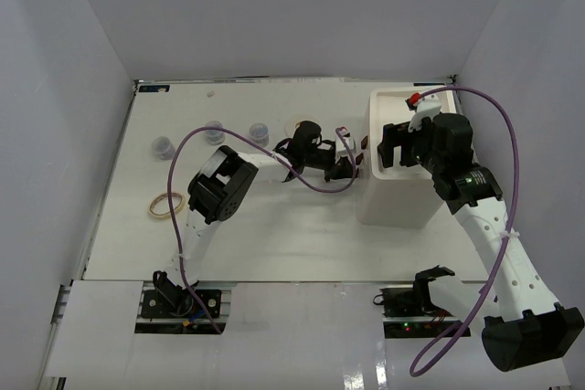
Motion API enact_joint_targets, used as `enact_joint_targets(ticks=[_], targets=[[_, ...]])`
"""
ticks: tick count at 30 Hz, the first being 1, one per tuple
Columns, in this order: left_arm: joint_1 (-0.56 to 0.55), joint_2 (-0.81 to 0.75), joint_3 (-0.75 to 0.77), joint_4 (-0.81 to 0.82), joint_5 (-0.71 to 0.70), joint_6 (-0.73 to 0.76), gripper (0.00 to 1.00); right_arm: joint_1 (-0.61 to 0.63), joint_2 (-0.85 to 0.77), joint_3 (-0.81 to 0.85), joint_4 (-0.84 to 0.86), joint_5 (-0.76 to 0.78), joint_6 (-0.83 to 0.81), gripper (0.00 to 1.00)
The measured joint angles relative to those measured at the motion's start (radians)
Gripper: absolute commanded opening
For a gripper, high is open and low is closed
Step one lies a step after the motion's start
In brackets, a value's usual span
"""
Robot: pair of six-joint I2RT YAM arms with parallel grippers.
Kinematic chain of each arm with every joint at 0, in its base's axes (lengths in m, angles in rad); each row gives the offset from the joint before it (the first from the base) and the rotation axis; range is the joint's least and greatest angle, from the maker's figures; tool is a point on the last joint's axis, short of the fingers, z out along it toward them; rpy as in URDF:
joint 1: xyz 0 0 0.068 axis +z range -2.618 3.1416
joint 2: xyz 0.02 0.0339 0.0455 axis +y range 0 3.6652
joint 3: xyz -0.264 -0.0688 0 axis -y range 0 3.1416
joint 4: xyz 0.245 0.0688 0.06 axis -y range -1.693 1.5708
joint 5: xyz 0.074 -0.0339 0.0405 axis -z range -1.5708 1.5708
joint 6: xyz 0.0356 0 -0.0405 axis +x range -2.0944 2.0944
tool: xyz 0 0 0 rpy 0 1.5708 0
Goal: Sort the stationery into containers
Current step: Open the drawer in the storage box.
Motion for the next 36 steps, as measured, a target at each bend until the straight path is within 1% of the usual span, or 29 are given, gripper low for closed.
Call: enact_joint_targets(ticks=[6, 15, 24, 33, 36], targets=[[0.000, -0.017, -0.051, 0.054, -0.010, 0.001, 0.00, 0.007, -0.011, -0.009, 0.000, 0.025, 0.004, 0.90], [0.000, -0.143, -0.241, 0.103, -0.069, -0.003, 0.00, 0.012, -0.017, -0.012, -0.002, 0.086, 0.030, 0.90], [0.004, -0.205, -0.341, 0.137, -0.120, -0.024, 0.00, -0.003, -0.001, -0.008, 0.004, 0.129, 0.060, 0.90], [0.048, -0.290, -0.469, 0.171, -0.153, -0.071, 0.00, -0.011, 0.016, 0.003, 0.007, 0.133, 0.065, 0.90], [0.066, -0.316, -0.506, 0.172, -0.153, -0.079, 0.03, -0.013, 0.016, 0.003, 0.008, 0.132, 0.065, 0.90]])
